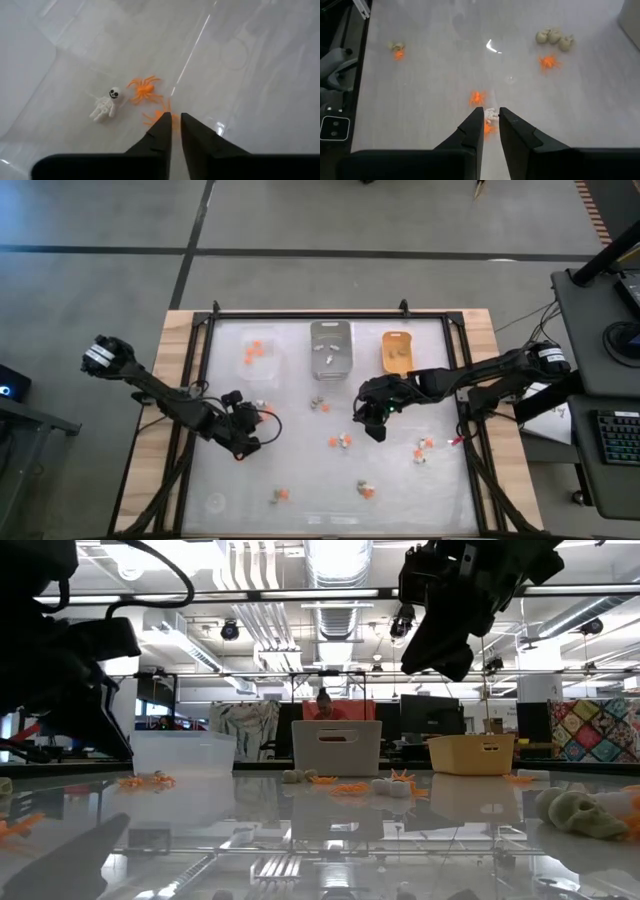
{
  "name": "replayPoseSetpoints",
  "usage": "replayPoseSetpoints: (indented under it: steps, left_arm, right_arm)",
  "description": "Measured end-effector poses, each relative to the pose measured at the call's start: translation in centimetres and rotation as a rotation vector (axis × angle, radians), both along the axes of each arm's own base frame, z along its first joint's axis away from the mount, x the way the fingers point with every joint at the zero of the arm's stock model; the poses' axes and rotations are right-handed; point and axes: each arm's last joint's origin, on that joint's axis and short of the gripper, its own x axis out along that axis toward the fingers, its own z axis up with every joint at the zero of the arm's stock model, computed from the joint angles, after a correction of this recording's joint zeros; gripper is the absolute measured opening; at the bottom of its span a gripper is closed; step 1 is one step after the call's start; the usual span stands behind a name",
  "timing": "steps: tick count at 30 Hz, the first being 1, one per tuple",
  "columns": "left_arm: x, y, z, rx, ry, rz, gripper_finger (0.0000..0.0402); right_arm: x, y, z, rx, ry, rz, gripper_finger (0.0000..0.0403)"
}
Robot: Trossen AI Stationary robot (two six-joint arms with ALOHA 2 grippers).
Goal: Sort Halloween decoration
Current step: Put the orange spider toy into the transparent white bin
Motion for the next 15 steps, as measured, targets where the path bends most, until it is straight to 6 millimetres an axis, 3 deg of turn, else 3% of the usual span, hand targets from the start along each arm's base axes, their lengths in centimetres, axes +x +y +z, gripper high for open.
replayPoseSetpoints:
  steps: [8, 15]
  left_arm:
    - [0.0, 0.0, -0.9, 0.012, -0.025, -0.019, 0.0133]
    - [0.1, 0.1, -2.1, 0.039, -0.018, 0.004, 0.0145]
  right_arm:
    - [-0.1, 0.0, -0.5, -0.012, -0.027, 0.013, 0.0052]
    - [-0.1, 0.0, -0.5, -0.013, -0.027, 0.013, 0.0052]
